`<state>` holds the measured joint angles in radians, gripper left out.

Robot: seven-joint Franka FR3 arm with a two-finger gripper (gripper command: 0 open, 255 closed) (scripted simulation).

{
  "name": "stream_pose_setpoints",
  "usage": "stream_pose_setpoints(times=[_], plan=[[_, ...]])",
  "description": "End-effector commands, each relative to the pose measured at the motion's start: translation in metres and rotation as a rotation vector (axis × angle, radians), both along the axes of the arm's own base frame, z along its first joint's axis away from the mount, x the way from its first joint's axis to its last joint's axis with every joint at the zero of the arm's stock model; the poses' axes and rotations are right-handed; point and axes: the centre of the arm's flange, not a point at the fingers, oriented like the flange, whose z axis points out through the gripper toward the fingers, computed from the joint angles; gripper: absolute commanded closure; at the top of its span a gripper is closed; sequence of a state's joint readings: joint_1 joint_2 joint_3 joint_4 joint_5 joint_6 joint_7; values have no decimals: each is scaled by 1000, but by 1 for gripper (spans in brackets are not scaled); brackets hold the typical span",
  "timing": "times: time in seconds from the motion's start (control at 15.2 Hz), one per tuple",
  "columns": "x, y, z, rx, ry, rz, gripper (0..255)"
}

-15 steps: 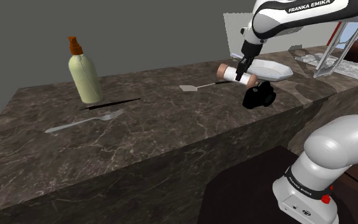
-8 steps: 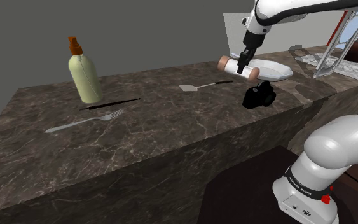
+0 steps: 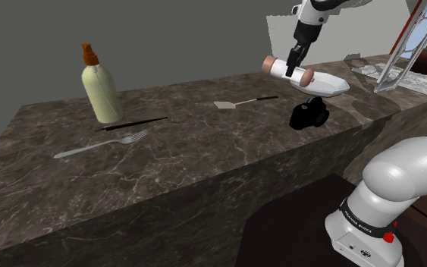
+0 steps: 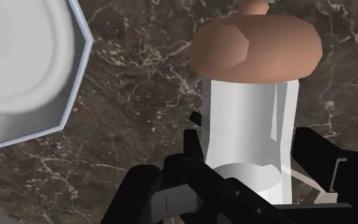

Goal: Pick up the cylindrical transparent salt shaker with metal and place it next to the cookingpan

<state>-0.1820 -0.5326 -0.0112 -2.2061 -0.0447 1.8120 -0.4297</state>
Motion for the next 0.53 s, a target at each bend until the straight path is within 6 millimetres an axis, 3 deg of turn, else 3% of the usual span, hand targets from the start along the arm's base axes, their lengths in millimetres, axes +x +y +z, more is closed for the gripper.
stream_pose_setpoints(times=[0.0, 0.46], plan=[[-1, 0, 9, 0, 0, 0, 255], [-1, 0, 46, 0, 0, 0, 255]])
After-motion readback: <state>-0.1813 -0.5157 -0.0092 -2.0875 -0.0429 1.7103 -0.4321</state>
